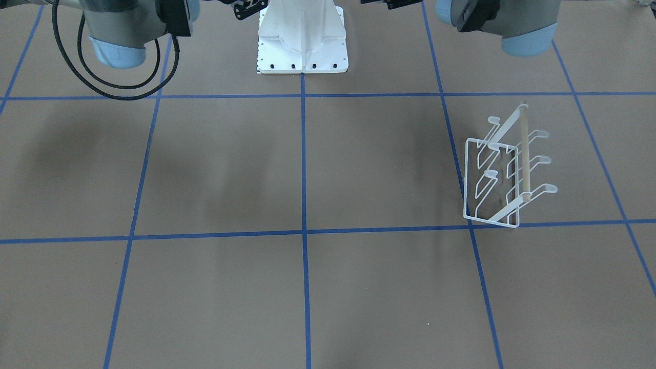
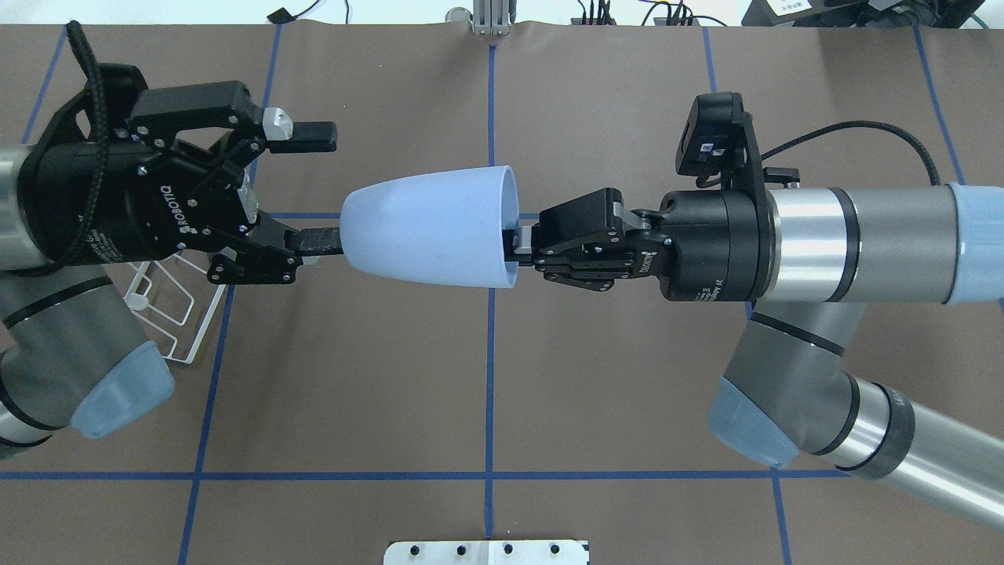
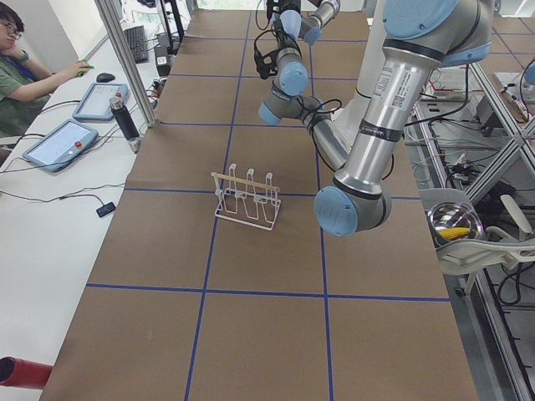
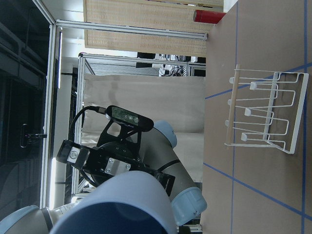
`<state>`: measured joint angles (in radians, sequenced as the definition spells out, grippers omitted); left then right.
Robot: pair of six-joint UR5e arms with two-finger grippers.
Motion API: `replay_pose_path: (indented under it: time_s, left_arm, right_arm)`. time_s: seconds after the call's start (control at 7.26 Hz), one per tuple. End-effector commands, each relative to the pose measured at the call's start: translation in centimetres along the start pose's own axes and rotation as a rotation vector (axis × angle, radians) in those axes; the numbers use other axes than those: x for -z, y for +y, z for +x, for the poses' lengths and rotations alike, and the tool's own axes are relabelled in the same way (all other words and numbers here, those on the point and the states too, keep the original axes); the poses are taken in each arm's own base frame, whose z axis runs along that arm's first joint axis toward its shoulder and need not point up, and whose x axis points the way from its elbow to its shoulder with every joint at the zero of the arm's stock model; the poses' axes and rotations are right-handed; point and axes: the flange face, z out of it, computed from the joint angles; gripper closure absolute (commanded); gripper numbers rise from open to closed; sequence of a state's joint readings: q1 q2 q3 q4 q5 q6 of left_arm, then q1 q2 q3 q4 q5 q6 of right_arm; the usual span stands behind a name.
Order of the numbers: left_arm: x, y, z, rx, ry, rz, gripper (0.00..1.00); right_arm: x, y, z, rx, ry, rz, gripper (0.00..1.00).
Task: Hang cup on cup holder
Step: 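Grasp the cup's base with the left gripper while the right gripper holds the rim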
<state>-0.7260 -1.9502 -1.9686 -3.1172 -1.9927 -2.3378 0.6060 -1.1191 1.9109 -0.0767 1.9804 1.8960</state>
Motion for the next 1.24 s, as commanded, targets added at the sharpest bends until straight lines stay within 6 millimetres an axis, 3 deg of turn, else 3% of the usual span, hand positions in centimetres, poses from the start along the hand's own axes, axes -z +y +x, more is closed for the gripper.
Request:
replay_pose_path:
  time_s: [0.0, 1.1]
  left_arm:
    - [-0.7, 0.6, -0.9, 0.016, -0.007, -0.017, 0.03]
    - [-2.2, 2.1, -1.3, 0.035, 0.013, -0.054, 0.03]
  right_arm:
    - [0.1, 0.1, -0.3, 0.003, -0.006, -0.002, 1.00]
    - [-0.1, 0.4, 0.2, -0.004, 0.000, -0.007, 1.00]
